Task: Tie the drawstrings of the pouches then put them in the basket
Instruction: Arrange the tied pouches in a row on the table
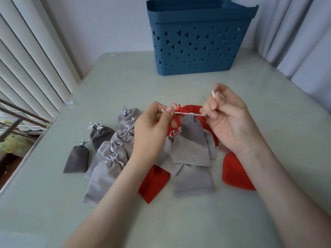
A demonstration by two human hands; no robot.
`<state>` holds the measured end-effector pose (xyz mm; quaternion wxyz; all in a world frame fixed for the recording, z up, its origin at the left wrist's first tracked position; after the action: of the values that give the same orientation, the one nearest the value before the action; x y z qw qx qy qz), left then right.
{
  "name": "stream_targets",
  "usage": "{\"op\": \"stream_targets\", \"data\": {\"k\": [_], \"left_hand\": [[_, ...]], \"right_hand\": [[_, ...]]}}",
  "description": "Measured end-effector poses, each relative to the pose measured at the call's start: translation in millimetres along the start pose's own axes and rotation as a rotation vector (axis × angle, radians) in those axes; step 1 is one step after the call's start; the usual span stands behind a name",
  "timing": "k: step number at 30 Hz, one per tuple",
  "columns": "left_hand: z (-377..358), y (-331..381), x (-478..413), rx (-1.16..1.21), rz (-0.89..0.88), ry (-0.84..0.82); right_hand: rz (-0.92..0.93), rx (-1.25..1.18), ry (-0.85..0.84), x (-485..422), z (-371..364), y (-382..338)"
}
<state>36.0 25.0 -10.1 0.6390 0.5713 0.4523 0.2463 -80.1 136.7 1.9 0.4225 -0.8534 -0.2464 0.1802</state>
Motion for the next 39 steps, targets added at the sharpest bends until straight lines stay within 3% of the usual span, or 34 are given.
{"op": "stream_targets", "data": {"k": [4,7,12,16,22,32,39], "left_hand": [[0.1,7.6,-2.1,0.129,0.026,-0.080],[-2.9,13.0,2.4,0.226,0.038,-0.137],[-5.1,14.3,4.3,0.324,0.080,-0.210],[-1.9,12.6,0.7,0.192,-0.020,-0.237],[3.8,8.0,-5.3,-0.055,-0.075,-0.126],[-0.6,-0.8,-3.4,-0.074,-0.016,-0.138],[-3.1,0.1,1.2,-0.168,-0.089,-0.189]], "right_hand": [[0.062,0.495,-0.068,6.8,-6.1,6.5],[0.016,0.652,-0.120,15.2,-14.4,17.2],[0.017,0.630,-0.142,18.9,-18.6,18.4],[0.048,0.628,-0.170,18.3,-15.3,16.9],[0.090,0.584,-0.145,16.7,-16.0,15.1],[0.210,0.551,0.040,14.6,-13.9,15.9],[0.306,0.635,-0.039,14.0,-17.3,13.1]]}}
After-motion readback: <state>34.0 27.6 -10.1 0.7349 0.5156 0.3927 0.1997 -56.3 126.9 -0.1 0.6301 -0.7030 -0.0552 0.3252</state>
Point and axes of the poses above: each hand's wrist, its own x-axis away from the middle knuckle, its own z-axis out of the back of the hand, y = z × x, the point moved 4 cm from there along -x, towards the middle knuckle, and after that the axes turned 15 degrees about y, right-handed, at the moved point
